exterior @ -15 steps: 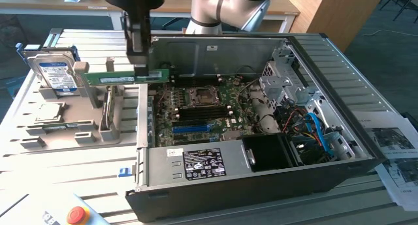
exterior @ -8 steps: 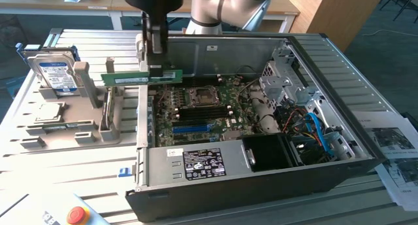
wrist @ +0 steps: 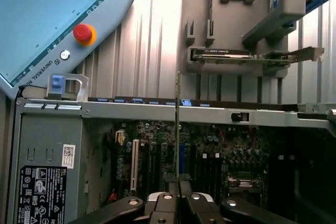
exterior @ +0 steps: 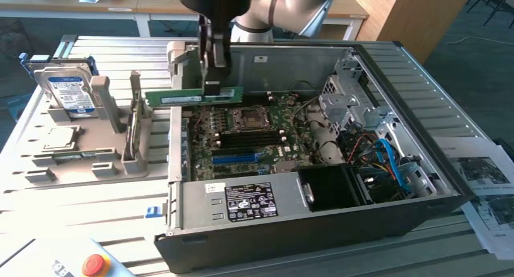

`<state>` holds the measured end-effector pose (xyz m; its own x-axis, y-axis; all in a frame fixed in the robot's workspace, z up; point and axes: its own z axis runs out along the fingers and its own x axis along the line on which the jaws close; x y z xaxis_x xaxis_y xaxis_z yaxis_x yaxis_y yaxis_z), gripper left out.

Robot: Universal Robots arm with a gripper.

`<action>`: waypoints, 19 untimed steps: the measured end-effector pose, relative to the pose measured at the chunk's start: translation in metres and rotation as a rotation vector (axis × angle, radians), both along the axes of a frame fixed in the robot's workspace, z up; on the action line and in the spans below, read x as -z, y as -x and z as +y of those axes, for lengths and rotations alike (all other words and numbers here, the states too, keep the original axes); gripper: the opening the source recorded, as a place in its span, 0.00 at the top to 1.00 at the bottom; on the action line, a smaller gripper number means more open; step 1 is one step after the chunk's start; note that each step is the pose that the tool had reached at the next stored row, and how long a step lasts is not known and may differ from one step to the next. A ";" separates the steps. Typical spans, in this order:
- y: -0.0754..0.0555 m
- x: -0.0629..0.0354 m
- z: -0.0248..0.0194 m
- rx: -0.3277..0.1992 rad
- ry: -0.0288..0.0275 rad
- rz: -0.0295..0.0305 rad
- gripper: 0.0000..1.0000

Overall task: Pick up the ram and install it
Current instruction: 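Pick up the ram and move it above insertion slot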

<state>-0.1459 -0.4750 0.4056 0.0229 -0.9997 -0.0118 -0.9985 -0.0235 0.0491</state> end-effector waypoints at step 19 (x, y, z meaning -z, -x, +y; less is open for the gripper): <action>-0.064 0.0000 -0.0066 0.000 -0.0020 0.0000 0.88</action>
